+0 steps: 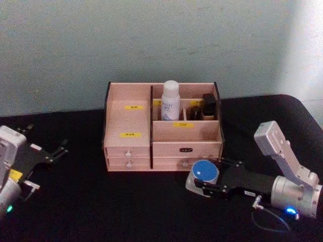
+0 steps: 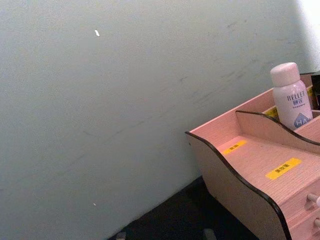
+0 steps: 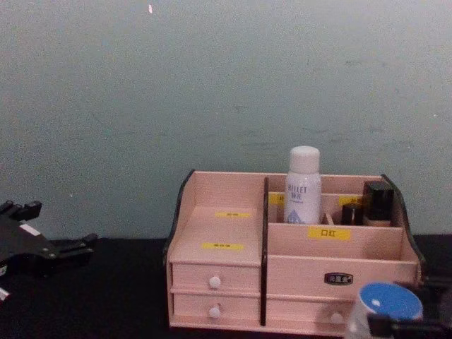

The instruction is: Pick up the facial cleanser and watermelon frost from the table and place them into the tiered storage box.

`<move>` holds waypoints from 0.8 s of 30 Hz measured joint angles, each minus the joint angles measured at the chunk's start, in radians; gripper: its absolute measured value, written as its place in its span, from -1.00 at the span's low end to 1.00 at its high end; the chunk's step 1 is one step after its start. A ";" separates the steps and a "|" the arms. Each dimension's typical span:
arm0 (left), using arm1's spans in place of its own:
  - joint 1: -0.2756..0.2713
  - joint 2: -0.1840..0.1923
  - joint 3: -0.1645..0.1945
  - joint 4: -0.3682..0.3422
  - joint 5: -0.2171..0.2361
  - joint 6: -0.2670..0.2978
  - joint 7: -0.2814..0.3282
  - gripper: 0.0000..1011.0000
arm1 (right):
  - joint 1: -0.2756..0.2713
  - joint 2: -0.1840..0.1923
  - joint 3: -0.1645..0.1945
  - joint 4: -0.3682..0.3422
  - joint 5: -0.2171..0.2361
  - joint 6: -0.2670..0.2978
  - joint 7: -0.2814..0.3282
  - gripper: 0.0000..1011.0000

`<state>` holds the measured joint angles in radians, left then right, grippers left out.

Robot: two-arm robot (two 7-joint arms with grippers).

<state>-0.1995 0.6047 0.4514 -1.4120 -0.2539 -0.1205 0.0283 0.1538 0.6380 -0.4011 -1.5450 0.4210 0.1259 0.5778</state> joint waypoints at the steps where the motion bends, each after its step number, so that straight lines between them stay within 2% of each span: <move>1: 0.000 0.000 0.000 0.000 0.000 0.000 0.000 0.98 | 0.008 -0.002 -0.005 -0.003 0.000 -0.006 0.004 0.42; 8: 0.000 0.000 0.000 0.000 0.000 0.000 0.000 0.98 | 0.048 -0.016 -0.026 -0.005 -0.001 -0.032 0.022 0.42; 14: 0.000 0.000 0.000 0.000 0.000 0.000 0.000 0.98 | 0.107 -0.051 -0.056 0.008 -0.015 -0.051 0.025 0.42; 18: 0.000 0.000 0.000 0.000 0.000 0.000 0.000 0.98 | 0.138 -0.069 -0.072 0.018 -0.029 -0.052 0.022 0.42; 24: 0.000 0.000 0.000 0.000 0.000 0.000 0.000 0.98 | 0.203 -0.115 -0.105 0.043 -0.062 -0.044 0.005 0.42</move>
<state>-0.1995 0.6047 0.4513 -1.4119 -0.2539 -0.1205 0.0283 0.3565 0.5229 -0.5056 -1.5025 0.3590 0.0814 0.5823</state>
